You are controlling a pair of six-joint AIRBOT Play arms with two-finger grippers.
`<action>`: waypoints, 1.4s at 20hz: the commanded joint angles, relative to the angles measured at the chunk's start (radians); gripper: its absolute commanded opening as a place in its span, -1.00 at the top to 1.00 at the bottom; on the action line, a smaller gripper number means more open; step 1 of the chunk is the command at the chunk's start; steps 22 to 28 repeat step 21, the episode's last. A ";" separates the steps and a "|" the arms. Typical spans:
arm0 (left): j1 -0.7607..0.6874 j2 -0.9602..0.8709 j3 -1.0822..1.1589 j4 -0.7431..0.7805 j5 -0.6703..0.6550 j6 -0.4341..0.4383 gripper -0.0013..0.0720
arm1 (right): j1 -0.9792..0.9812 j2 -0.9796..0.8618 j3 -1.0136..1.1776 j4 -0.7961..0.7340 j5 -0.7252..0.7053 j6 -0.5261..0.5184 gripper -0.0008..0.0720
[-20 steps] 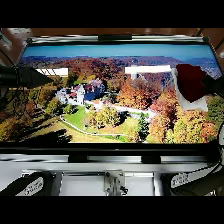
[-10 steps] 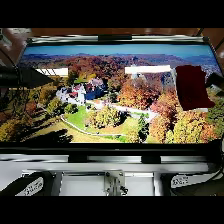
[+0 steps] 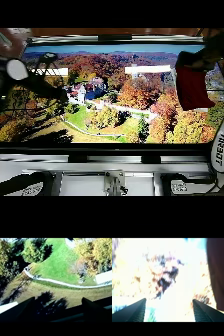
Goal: Fold the shirts.
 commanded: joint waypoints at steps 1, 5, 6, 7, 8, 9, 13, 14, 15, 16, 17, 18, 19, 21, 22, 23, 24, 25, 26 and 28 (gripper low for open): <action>-0.089 -0.072 0.004 0.133 -0.023 -0.068 -0.94 | 0.101 -0.069 0.003 0.038 -0.198 0.043 -0.87; -0.088 -0.074 0.004 0.134 -0.022 -0.067 -0.94 | 0.127 -0.076 0.003 0.038 -0.204 0.042 -0.87; -0.088 -0.074 0.004 0.134 -0.023 -0.067 -0.94 | 0.126 -0.076 0.003 0.040 -0.204 0.042 -0.87; -0.088 -0.074 0.004 0.134 -0.022 -0.067 -0.94 | 0.126 -0.076 0.003 0.039 -0.204 0.042 -0.87; -0.088 -0.074 0.004 0.134 -0.022 -0.067 -0.94 | 0.126 -0.076 0.003 0.039 -0.204 0.042 -0.87; -0.088 -0.074 0.004 0.134 -0.022 -0.067 -0.94 | 0.126 -0.076 0.003 0.039 -0.204 0.042 -0.87; -0.088 -0.074 0.004 0.134 -0.022 -0.067 -0.94 | 0.126 -0.076 0.003 0.039 -0.204 0.042 -0.87; -0.088 -0.074 0.004 0.134 -0.022 -0.067 -0.94 | 0.126 -0.076 0.003 0.039 -0.204 0.042 -0.87; -0.088 -0.074 0.004 0.134 -0.022 -0.067 -0.94 | 0.126 -0.076 0.003 0.039 -0.204 0.042 -0.87; -0.088 -0.074 0.004 0.134 -0.022 -0.067 -0.94 | 0.126 -0.076 0.003 0.039 -0.204 0.042 -0.87; -0.088 -0.074 0.004 0.134 -0.023 -0.067 -0.94 | 0.126 -0.076 0.003 0.039 -0.204 0.042 -0.87; -0.088 -0.074 0.004 0.134 -0.022 -0.067 -0.94 | 0.126 -0.076 0.003 0.039 -0.204 0.042 -0.87; -0.088 -0.074 0.004 0.134 -0.022 -0.067 -0.94 | 0.126 -0.076 0.003 0.039 -0.204 0.042 -0.87; -0.088 -0.074 0.004 0.134 -0.022 -0.067 -0.94 | 0.126 -0.076 0.003 0.039 -0.204 0.042 -0.87; -0.088 -0.074 0.004 0.134 -0.022 -0.067 -0.94 | 0.126 -0.076 0.003 0.039 -0.204 0.042 -0.87; -0.088 -0.074 0.004 0.134 -0.022 -0.067 -0.94 | 0.126 -0.076 0.003 0.039 -0.204 0.042 -0.87; -0.088 -0.074 0.004 0.134 -0.022 -0.067 -0.94 | 0.126 -0.076 0.003 0.039 -0.204 0.042 -0.87; -0.088 -0.074 0.004 0.134 -0.022 -0.067 -0.94 | 0.126 -0.076 0.003 0.039 -0.204 0.042 -0.87; -0.088 -0.074 0.004 0.134 -0.022 -0.067 -0.94 | 0.126 -0.076 0.003 0.039 -0.204 0.042 -0.87; -0.088 -0.074 0.004 0.134 -0.022 -0.067 -0.94 | 0.126 -0.076 0.003 0.039 -0.204 0.042 -0.87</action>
